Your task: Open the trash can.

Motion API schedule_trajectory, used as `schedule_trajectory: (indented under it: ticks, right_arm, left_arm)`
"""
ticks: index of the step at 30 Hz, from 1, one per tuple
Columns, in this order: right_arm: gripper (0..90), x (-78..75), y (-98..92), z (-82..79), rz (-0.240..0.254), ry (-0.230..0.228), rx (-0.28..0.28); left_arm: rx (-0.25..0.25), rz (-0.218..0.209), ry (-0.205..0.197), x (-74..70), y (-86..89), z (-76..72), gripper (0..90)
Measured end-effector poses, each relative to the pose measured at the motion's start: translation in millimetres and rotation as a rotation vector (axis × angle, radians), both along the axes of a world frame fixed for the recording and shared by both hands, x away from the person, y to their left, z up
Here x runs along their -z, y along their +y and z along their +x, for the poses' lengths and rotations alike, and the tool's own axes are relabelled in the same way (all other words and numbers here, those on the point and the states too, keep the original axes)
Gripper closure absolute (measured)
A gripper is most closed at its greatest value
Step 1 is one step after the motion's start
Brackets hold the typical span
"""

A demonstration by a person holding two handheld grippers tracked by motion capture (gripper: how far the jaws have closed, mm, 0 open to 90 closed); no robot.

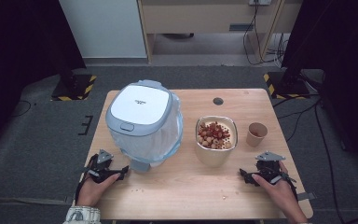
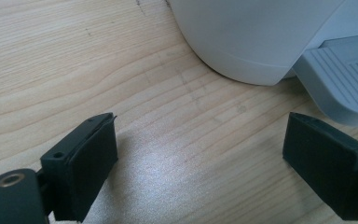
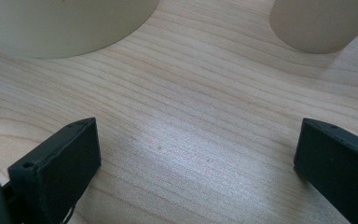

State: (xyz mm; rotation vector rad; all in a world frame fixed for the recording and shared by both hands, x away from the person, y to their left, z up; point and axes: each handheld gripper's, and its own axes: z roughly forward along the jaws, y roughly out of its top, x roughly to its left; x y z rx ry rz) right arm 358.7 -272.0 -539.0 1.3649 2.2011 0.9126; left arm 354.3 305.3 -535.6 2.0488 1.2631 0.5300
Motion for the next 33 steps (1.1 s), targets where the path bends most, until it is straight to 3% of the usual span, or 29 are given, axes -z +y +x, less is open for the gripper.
schedule_trajectory:
  ticks: [5,10,14,18,21,26,33]
  right_arm:
    - [0.7,0.0,-0.1,0.0,0.0,0.0,-0.001]
    - [0.7,0.0,-0.1,0.0,0.0,0.0,0.0]
    - [0.7,0.0,-0.1,0.0,0.0,0.0,0.0]
    - [0.7,0.0,-0.1,-0.1,0.0,0.0,0.0]
    - [0.7,0.0,-0.1,-0.1,0.0,0.0,0.0]
    - [0.7,0.0,-0.1,-0.1,0.0,0.0,0.0]
    - [0.7,0.0,-0.1,0.0,0.0,0.0,0.0]
  left_arm:
    - [-0.017,0.008,0.016,-3.3,-0.1,0.0,13.4]
    - [-0.025,0.01,0.034,-9.1,3.2,-2.1,30.0]
    - [-0.015,0.014,0.025,-17.0,0.9,-5.9,37.6]
    - [-0.007,0.003,0.016,-25.4,1.6,-11.1,51.2]
    - [0.001,0.008,-0.014,-33.2,0.7,-16.2,58.3]
    - [0.016,-0.019,-0.062,-44.4,-1.9,-22.3,69.7]
    - [0.062,-0.055,-0.098,-54.6,-11.7,-28.7,80.2]
